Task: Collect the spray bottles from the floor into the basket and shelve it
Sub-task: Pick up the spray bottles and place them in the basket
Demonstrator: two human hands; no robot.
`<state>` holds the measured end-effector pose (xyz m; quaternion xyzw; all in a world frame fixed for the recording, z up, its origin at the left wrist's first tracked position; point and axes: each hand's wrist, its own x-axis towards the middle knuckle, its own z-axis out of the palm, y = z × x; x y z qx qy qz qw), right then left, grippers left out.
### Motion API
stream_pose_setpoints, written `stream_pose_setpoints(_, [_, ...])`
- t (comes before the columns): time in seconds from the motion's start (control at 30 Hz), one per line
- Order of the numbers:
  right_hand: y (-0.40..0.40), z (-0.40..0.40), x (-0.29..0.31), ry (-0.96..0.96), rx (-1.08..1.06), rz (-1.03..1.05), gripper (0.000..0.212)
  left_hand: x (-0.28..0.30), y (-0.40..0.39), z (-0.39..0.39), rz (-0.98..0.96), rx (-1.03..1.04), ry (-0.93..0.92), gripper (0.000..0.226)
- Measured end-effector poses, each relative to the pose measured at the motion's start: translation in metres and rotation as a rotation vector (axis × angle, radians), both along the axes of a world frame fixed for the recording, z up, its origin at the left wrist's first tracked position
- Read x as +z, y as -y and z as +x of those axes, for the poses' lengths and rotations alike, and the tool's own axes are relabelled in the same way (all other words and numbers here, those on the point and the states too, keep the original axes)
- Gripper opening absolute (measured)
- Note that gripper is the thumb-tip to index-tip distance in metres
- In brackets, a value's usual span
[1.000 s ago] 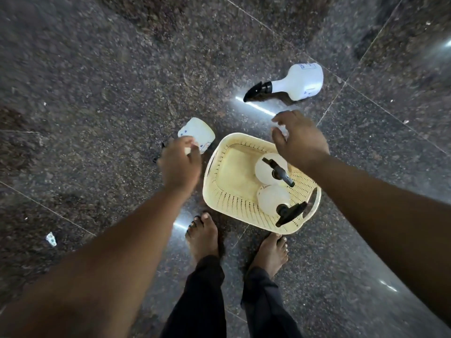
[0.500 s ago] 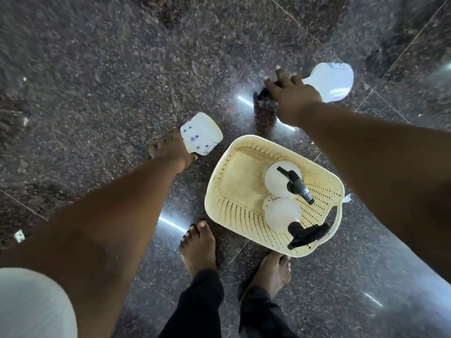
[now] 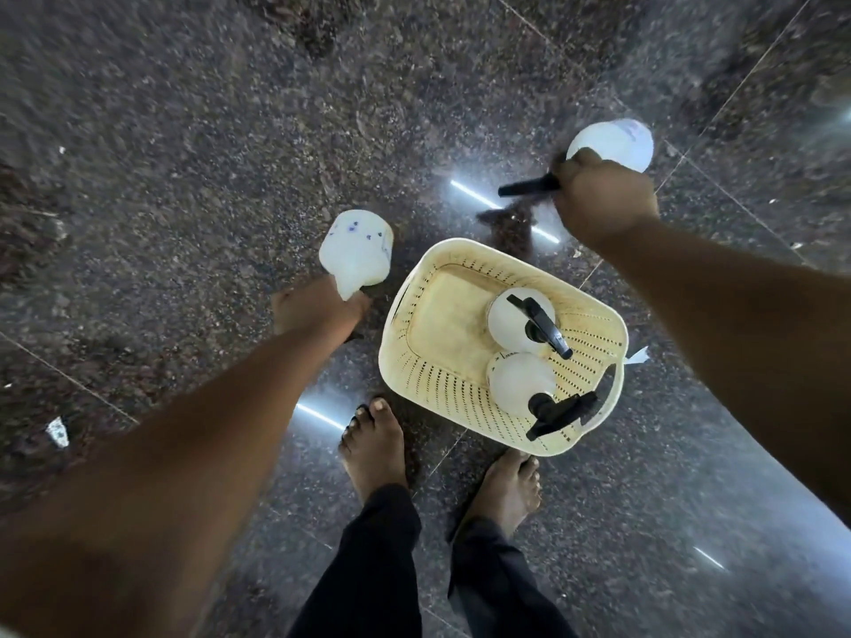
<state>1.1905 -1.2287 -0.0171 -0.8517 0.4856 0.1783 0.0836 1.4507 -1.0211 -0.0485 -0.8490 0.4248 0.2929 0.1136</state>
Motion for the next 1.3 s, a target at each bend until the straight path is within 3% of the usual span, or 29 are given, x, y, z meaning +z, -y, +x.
stream_pose_setpoints(0.13, [0.002,-0.018,0.061,0.234,-0.559,0.000,0.033,0.063,-0.003,0.003,0.084,0.158,-0.087,0.045])
stream_pose_setpoints(0.2, [-0.007,-0.027,0.101,0.393,-0.729,-0.032,0.034,0.107,-0.003,0.001,0.137,0.129,-0.090,0.049])
stream_pose_setpoints(0.4, [-0.084,-0.016,0.223,0.800,-0.795,0.017,0.019,0.234,-0.023,-0.054,0.273,-0.160,-0.129,0.047])
stream_pose_setpoints(0.53, [-0.127,0.001,0.247,0.991,-0.712,0.092,0.027,0.240,-0.031,-0.105,0.357,-0.222,-0.223,0.033])
stream_pose_setpoints(0.73, [-0.152,0.021,0.202,0.922,-0.780,0.251,0.017,0.172,-0.025,-0.144,0.439,-0.161,-0.291,0.026])
stream_pose_setpoints(0.93, [-0.164,0.043,0.140,0.698,-0.655,0.420,0.021,0.107,-0.017,-0.147,0.433,-0.122,-0.305,0.028])
stream_pose_setpoints(1.17, [-0.152,0.048,0.085,0.514,-0.632,0.469,0.016,0.084,-0.014,-0.143,0.409,-0.223,-0.329,0.016])
stream_pose_setpoints(1.3, [-0.149,0.039,0.072,0.371,-0.588,0.500,0.021,0.074,-0.014,-0.141,0.389,-0.316,-0.351,0.029])
